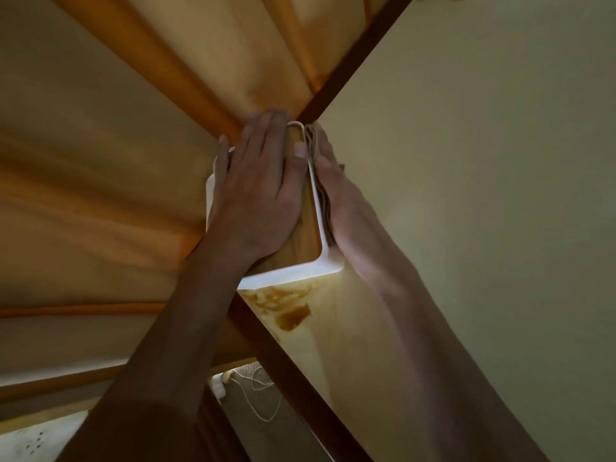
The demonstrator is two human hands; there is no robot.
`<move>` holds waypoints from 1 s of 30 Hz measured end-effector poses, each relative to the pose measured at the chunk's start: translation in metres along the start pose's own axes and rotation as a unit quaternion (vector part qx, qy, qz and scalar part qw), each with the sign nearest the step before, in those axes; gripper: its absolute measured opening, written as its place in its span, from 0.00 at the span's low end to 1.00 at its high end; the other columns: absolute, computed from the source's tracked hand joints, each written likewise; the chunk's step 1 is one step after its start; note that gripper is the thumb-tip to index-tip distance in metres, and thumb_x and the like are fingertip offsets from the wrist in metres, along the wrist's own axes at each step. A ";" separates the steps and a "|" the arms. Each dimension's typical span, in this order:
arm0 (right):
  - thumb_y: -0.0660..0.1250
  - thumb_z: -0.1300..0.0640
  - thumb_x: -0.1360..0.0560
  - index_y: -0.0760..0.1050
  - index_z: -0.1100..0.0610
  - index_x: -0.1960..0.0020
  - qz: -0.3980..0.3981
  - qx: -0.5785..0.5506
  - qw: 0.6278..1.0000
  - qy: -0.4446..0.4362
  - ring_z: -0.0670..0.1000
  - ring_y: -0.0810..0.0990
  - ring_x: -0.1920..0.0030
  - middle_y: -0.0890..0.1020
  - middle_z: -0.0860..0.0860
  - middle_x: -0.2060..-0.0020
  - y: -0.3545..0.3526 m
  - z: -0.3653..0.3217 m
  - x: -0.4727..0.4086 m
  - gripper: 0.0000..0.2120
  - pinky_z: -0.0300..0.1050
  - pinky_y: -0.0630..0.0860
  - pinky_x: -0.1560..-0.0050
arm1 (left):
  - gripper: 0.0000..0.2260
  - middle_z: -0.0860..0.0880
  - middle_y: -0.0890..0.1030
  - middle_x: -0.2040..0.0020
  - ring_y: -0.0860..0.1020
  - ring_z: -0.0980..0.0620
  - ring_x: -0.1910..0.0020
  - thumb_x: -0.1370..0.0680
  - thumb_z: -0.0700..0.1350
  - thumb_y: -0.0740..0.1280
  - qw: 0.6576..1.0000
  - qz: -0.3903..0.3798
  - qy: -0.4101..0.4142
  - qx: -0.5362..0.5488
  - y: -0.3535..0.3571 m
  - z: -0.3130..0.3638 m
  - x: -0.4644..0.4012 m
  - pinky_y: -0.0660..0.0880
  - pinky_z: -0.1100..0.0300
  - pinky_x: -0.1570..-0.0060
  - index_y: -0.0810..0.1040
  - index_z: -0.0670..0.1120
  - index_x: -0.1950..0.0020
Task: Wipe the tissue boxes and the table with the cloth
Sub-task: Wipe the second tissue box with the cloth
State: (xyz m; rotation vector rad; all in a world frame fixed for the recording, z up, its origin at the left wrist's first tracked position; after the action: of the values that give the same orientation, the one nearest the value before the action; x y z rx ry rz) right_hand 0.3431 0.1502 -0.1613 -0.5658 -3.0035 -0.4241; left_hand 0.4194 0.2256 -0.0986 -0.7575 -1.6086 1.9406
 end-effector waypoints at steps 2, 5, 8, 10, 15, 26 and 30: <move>0.45 0.43 0.15 0.53 0.45 0.17 -0.001 -0.002 1.000 0.004 0.40 0.55 0.20 0.58 0.42 0.18 -0.004 -0.008 -0.016 0.27 0.51 0.50 0.18 | 0.25 0.50 0.64 0.21 0.57 0.52 0.20 0.15 0.56 0.45 1.000 -0.001 0.003 0.001 0.000 0.000 0.000 0.50 0.39 0.22 0.61 0.48 0.20; 0.45 0.46 0.13 0.56 0.44 0.18 0.001 0.002 1.000 0.016 0.41 0.59 0.21 0.62 0.42 0.19 -0.005 -0.013 -0.025 0.24 0.51 0.49 0.18 | 0.25 0.48 0.65 0.21 0.60 0.50 0.21 0.15 0.55 0.45 1.000 0.007 0.012 -0.004 0.000 0.002 0.001 0.53 0.37 0.23 0.62 0.46 0.21; 0.45 0.45 0.13 0.55 0.43 0.18 0.004 -0.002 1.000 0.016 0.40 0.58 0.21 0.61 0.41 0.19 -0.004 -0.012 -0.015 0.24 0.51 0.51 0.18 | 0.26 0.48 0.67 0.22 0.61 0.50 0.22 0.16 0.56 0.45 1.000 0.013 0.011 -0.004 -0.001 0.002 0.001 0.55 0.37 0.25 0.63 0.46 0.21; 0.45 0.40 0.14 0.52 0.40 0.18 -0.002 -0.007 1.000 0.017 0.42 0.59 0.21 0.61 0.41 0.19 -0.001 -0.004 0.000 0.25 0.54 0.54 0.18 | 0.26 0.49 0.66 0.22 0.60 0.51 0.22 0.16 0.56 0.45 1.000 0.010 0.002 0.004 -0.001 0.001 0.000 0.53 0.37 0.24 0.63 0.47 0.21; 0.44 0.28 0.20 0.52 0.41 0.18 -0.011 0.018 1.000 0.012 0.53 0.63 0.22 0.65 0.53 0.21 0.013 0.026 0.064 0.35 0.61 0.57 0.21 | 0.27 0.49 0.66 0.22 0.61 0.51 0.22 0.17 0.57 0.44 1.000 0.013 -0.002 0.004 -0.001 0.002 -0.001 0.54 0.38 0.24 0.63 0.46 0.21; 0.39 0.26 0.22 0.53 0.43 0.18 0.011 0.083 0.996 -0.013 0.49 0.64 0.22 0.66 0.50 0.22 0.016 0.025 0.050 0.38 0.56 0.64 0.24 | 0.29 0.49 0.65 0.21 0.60 0.52 0.21 0.17 0.58 0.44 1.000 0.010 -0.002 0.013 0.000 0.001 -0.001 0.53 0.38 0.24 0.62 0.46 0.20; 0.45 0.40 0.14 0.52 0.41 0.18 0.009 0.005 1.000 0.011 0.41 0.55 0.20 0.58 0.41 0.18 0.003 -0.006 0.001 0.25 0.50 0.52 0.18 | 0.29 0.49 0.66 0.22 0.61 0.51 0.22 0.17 0.58 0.44 1.000 0.013 -0.001 0.014 0.000 0.001 -0.001 0.55 0.38 0.24 0.62 0.46 0.20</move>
State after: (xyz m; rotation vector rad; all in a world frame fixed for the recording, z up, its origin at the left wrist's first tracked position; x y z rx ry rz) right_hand 0.3431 0.1515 -0.1552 -0.5822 -2.9765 -0.4107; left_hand 0.4192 0.2239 -0.0983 -0.7696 -1.5766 1.9786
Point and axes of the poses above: each hand's wrist, its own x-axis away from the middle knuckle, its own y-axis out of the palm, z = x × y, the point moved 3 cm from there along -x, towards the middle knuckle
